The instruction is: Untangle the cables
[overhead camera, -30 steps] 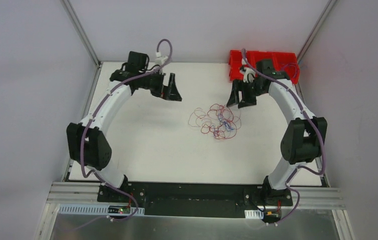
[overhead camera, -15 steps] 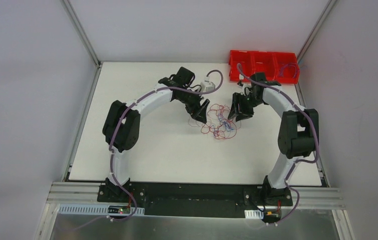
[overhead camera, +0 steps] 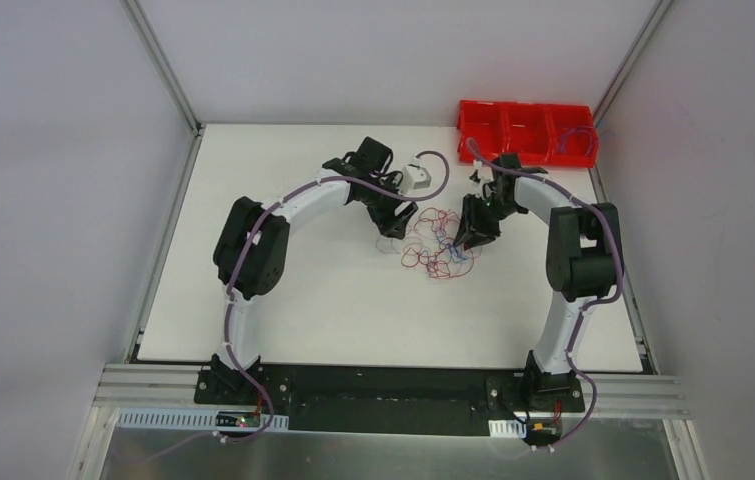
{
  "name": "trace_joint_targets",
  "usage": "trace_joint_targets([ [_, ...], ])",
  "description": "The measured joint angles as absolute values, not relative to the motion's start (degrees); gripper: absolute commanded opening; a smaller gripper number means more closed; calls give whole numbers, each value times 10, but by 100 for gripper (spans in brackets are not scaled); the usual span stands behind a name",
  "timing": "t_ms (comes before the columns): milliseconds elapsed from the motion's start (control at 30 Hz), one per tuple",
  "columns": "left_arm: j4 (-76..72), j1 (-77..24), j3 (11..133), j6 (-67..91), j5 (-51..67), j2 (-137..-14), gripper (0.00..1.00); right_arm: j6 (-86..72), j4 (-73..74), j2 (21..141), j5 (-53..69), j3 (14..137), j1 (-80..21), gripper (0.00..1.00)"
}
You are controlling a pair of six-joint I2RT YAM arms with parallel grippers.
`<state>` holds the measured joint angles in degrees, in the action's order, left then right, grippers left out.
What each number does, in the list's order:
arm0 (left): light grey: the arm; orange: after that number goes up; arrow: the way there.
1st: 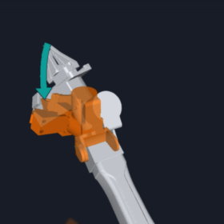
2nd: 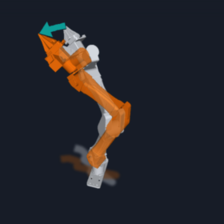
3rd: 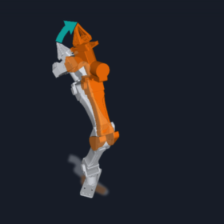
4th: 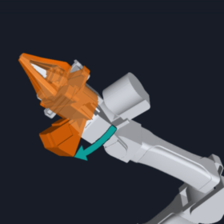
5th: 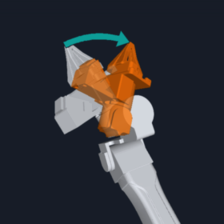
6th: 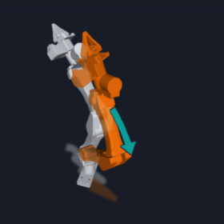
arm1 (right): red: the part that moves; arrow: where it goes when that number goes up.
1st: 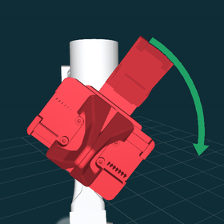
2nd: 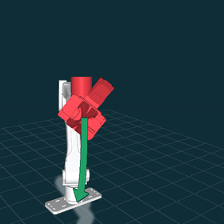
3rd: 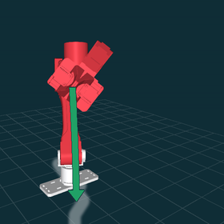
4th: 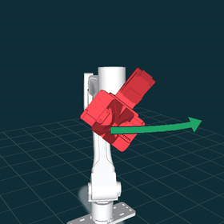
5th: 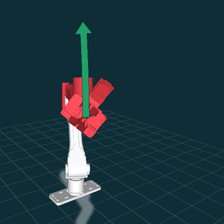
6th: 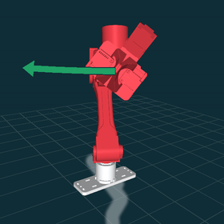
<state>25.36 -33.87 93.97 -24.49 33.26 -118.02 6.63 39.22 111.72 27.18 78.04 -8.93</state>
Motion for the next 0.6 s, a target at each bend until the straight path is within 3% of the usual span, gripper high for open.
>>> trace_joint_targets([
  [233, 244, -304, 992, -288, 261, -1219, 72, 64, 387, 1123, 257, 777, -93, 33],
  [400, 246, -304, 1000, -310, 260, -1255, 66, 64, 385, 1124, 252, 775, -93, 32],
  [500, 250, -309, 1000, -316, 261, -1273, 52, 64, 385, 1124, 250, 774, -93, 30],
  [533, 251, -312, 1000, -319, 260, -1278, 44, 64, 385, 1124, 249, 775, -93, 29],
  [600, 254, -315, 1008, -321, 255, -1280, 18, 64, 385, 1125, 248, 774, -93, 23],
])
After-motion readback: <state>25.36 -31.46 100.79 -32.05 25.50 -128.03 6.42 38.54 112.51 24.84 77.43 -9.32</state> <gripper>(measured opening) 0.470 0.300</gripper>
